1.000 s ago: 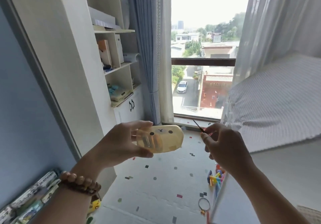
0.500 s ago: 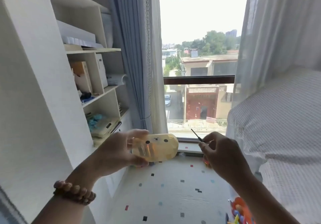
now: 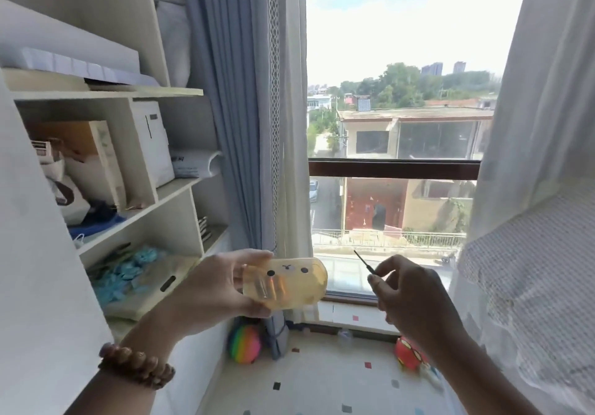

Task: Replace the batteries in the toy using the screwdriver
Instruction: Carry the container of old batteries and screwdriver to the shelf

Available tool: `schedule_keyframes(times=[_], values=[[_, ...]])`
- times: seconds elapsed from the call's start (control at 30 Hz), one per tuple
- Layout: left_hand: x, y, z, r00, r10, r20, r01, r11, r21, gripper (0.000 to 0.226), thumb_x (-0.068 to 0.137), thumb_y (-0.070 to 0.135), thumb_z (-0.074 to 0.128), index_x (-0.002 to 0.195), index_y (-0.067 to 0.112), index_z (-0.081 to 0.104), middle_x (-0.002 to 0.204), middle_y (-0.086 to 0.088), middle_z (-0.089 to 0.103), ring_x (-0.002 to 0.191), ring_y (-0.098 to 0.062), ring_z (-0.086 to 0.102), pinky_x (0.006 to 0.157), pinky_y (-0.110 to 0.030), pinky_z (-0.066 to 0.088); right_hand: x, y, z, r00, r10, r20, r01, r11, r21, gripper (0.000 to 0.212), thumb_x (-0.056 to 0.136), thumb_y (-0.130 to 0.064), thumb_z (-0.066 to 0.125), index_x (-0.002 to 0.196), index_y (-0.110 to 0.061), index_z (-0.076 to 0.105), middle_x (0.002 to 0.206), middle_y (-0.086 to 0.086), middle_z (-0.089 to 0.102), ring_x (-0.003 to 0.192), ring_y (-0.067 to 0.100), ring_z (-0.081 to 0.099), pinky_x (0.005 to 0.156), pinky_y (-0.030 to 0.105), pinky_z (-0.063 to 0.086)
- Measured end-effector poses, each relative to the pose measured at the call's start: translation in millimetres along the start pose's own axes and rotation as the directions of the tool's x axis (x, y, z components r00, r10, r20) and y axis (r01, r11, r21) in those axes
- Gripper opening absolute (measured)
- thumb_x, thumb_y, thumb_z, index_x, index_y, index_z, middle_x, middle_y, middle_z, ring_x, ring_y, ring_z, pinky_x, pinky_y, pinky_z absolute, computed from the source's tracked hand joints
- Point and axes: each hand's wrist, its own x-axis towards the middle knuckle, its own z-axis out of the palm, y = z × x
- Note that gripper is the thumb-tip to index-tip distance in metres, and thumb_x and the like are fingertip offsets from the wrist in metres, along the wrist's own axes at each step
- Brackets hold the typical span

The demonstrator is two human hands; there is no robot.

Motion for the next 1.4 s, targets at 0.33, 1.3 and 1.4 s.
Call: schedule_keyframes(times=[0.33, 1.3, 1.4], values=[[194, -89, -34, 0.994, -0.097, -0.058, 0.096, 0.995, -0.009, 0.090, 0.051, 0.027, 0.095, 0.132, 0.032, 0.055, 0.116, 0.020, 0.068, 0.105, 0.003, 0.065, 0.097, -0.030, 0.052, 216, 15, 89, 0.996, 0.020, 0.091, -0.017, 0.999, -0.033, 0.007, 0.092, -0.028, 0.068, 0.086, -0.027, 0.065, 0.057, -0.004, 0.070, 0.052, 0.015, 0.068, 0.060, 0.042, 0.062], [402, -343, -218, 0.414, -0.526, -0.743, 0.563, 0.789, -0.245, 0.078, 0.052, 0.015, 0.095, 0.114, 0.048, 0.062, 0.110, 0.032, 0.066, 0.103, 0.008, 0.062, 0.074, -0.017, 0.056, 624, -184, 496, 0.611, -0.517, 0.599, 0.432, 0.852, 0.295, 0.014, 0.092, -0.043, 0.058, 0.087, -0.029, 0.061, 0.073, -0.004, 0.073, 0.074, 0.018, 0.070, 0.072, 0.037, 0.060], [395, -341, -224, 0.314, -0.559, -0.768, 0.628, 0.729, -0.273, 0.079, 0.055, 0.013, 0.093, 0.118, 0.046, 0.060, 0.109, 0.035, 0.064, 0.106, 0.016, 0.056, 0.076, -0.006, 0.049, 622, -209, 521, 0.513, -0.590, 0.624, 0.432, 0.805, 0.406, 0.012, 0.090, -0.043, 0.061, 0.086, -0.031, 0.061, 0.071, -0.003, 0.073, 0.069, 0.018, 0.070, 0.068, 0.041, 0.060]])
